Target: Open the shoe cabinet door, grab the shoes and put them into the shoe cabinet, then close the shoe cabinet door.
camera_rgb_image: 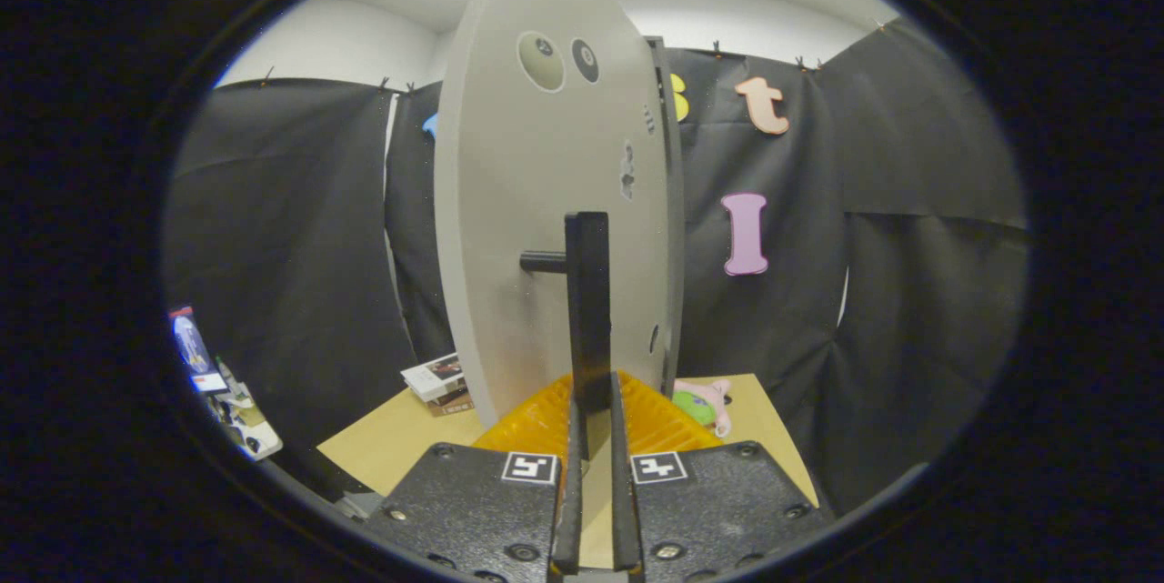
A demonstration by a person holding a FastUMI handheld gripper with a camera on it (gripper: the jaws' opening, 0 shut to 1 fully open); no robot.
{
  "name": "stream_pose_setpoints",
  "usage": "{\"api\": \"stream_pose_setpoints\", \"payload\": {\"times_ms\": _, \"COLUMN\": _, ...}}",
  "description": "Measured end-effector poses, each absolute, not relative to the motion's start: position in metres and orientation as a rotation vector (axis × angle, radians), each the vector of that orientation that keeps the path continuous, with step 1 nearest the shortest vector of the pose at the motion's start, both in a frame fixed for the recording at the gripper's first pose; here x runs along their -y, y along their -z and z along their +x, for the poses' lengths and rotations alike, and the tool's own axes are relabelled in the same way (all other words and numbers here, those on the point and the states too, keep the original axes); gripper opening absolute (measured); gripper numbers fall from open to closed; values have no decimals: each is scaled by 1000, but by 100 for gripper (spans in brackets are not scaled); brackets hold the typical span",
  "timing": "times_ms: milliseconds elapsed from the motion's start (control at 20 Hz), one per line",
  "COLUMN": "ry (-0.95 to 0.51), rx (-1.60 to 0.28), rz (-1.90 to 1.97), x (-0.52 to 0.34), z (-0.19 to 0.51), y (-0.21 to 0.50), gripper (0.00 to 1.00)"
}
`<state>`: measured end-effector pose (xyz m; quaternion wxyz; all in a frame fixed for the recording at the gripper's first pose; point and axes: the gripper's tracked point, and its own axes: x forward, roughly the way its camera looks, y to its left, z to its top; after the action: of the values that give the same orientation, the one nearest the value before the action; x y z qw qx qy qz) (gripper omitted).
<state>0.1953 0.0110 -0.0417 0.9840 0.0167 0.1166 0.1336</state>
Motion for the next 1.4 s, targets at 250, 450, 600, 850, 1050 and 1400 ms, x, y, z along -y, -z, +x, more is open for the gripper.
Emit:
{"api": "stream_pose_setpoints", "payload": {"times_ms": 250, "ry": -107, "rx": -194, "rz": 43, "x": 39, "z": 210, "y": 36, "gripper": 5}}
{"api": "stream_pose_setpoints", "payload": {"times_ms": 450, "ry": -241, "rx": -200, "rz": 134, "x": 22, "z": 209, "y": 35, "gripper": 4}}
{"api": "stream_pose_setpoints", "payload": {"times_ms": 600, "ry": -250, "rx": -195, "rz": 74, "x": 27, "z": 210, "y": 35, "gripper": 4}}
{"api": "stream_pose_setpoints", "payload": {"times_ms": 850, "ry": -183, "rx": -194, "rz": -5, "x": 30, "z": 199, "y": 36, "gripper": 4}}
{"api": "stream_pose_setpoints", "payload": {"times_ms": 1050, "ry": -148, "rx": -142, "rz": 14, "x": 36, "z": 155, "y": 34, "gripper": 5}}
{"api": "stream_pose_setpoints", "payload": {"times_ms": 1400, "ry": -88, "rx": -27, "rz": 5, "x": 5, "z": 73, "y": 45, "gripper": 100}}
